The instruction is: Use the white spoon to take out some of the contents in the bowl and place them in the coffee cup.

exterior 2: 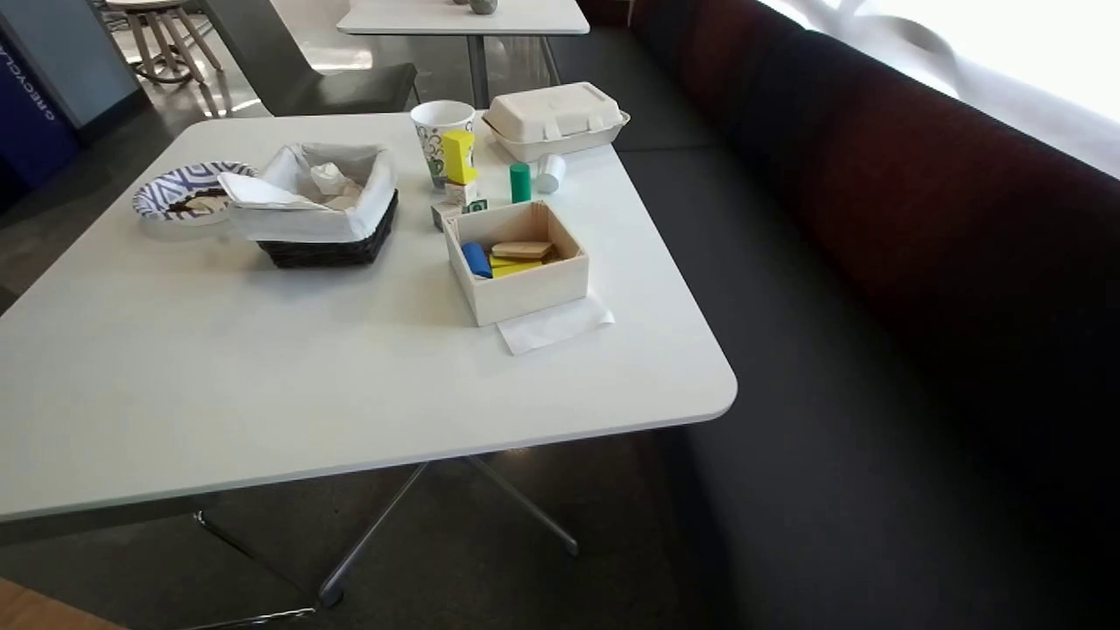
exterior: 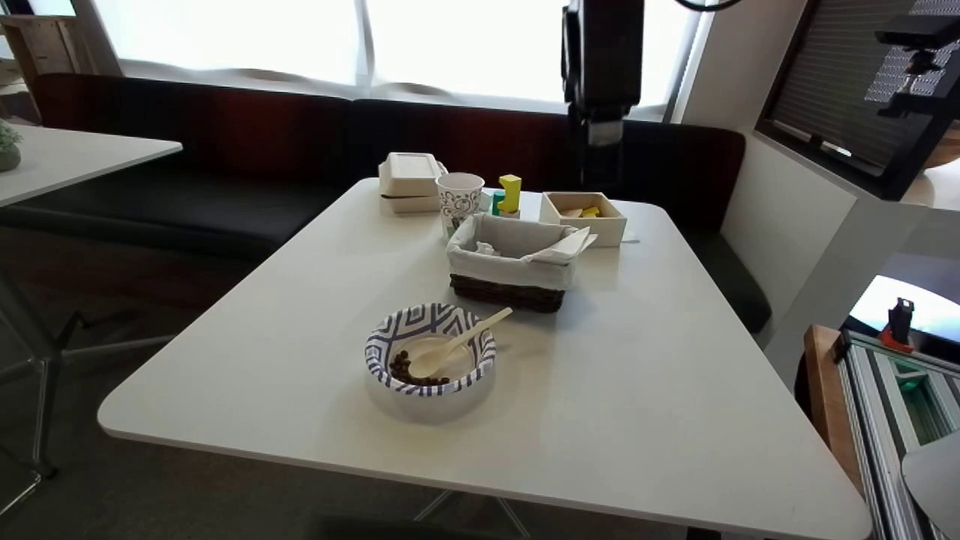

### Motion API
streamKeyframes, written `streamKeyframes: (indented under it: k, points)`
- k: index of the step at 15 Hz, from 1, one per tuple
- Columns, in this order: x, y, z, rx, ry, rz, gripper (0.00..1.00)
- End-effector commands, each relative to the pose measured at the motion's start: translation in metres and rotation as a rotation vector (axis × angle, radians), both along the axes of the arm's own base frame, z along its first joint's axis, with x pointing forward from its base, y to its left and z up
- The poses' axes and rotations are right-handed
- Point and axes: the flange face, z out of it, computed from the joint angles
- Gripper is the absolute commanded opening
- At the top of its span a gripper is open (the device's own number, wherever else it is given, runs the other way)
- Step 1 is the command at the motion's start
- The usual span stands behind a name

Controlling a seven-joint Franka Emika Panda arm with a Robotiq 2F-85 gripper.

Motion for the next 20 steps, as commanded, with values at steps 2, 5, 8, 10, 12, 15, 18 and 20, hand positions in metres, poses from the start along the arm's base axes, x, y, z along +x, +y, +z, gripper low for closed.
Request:
streamKeyframes:
  k: [2, 5, 8, 10, 12, 15, 18, 20]
  points:
    - [0.046, 0.028, -0.066, -0.016, 0.076, 0.237, 1.0]
    - [0.038, 0.023, -0.065, -0.01, 0.075, 0.194, 1.0]
    - [0.046, 0.026, -0.07, -0.009, 0.082, 0.207, 1.0]
    - [0.054, 0.023, -0.077, -0.003, 0.067, 0.241, 1.0]
    - [0.064, 0.02, -0.092, -0.067, 0.039, 0.342, 1.0]
    - [0.077, 0.013, -0.116, -0.092, 0.008, 0.469, 1.0]
    - [0.087, 0.005, -0.144, -0.065, 0.018, 0.615, 1.0]
    - [0.091, 0.001, -0.159, -0.045, 0.029, 0.69, 1.0]
